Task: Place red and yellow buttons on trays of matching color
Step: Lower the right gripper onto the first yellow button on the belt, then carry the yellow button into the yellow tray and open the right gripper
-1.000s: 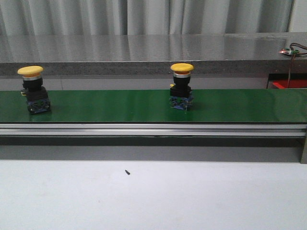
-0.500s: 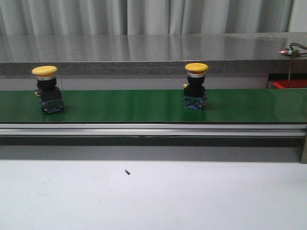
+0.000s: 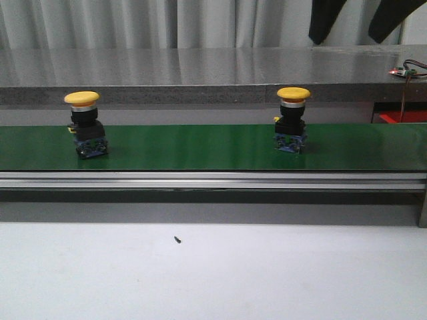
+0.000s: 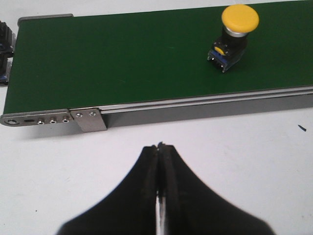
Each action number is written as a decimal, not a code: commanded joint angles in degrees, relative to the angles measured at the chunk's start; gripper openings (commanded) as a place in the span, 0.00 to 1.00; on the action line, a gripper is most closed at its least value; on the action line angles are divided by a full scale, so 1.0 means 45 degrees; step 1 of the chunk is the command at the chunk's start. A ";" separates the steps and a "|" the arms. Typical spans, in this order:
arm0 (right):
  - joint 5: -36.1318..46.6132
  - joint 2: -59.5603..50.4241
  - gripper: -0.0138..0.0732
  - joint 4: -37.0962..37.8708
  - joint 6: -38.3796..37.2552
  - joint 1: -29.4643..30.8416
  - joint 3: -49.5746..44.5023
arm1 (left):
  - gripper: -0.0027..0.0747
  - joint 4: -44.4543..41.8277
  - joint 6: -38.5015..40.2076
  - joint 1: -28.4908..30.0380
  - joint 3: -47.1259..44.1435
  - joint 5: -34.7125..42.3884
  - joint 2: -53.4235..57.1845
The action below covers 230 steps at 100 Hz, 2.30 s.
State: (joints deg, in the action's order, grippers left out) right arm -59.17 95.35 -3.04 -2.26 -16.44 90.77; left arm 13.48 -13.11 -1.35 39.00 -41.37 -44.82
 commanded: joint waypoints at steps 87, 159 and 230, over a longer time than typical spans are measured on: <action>-0.0827 0.2703 0.84 -0.0267 -0.0004 -0.0054 0.1687 | 0.01 0.0240 -0.0001 -0.0095 0.0349 0.0751 0.0096; -0.1656 0.1828 0.49 0.0290 -0.0100 0.0304 0.1672 | 0.01 0.0240 -0.0001 -0.0095 0.0349 0.0751 0.0096; -0.1556 -0.1042 0.49 0.0792 -0.0100 0.5109 -0.0944 | 0.01 0.0240 -0.0001 -0.0095 0.0349 0.0751 0.0096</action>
State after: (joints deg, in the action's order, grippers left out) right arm -68.75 94.70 0.00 -2.85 3.39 87.40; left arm 13.48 -13.22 -1.35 39.00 -41.37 -44.82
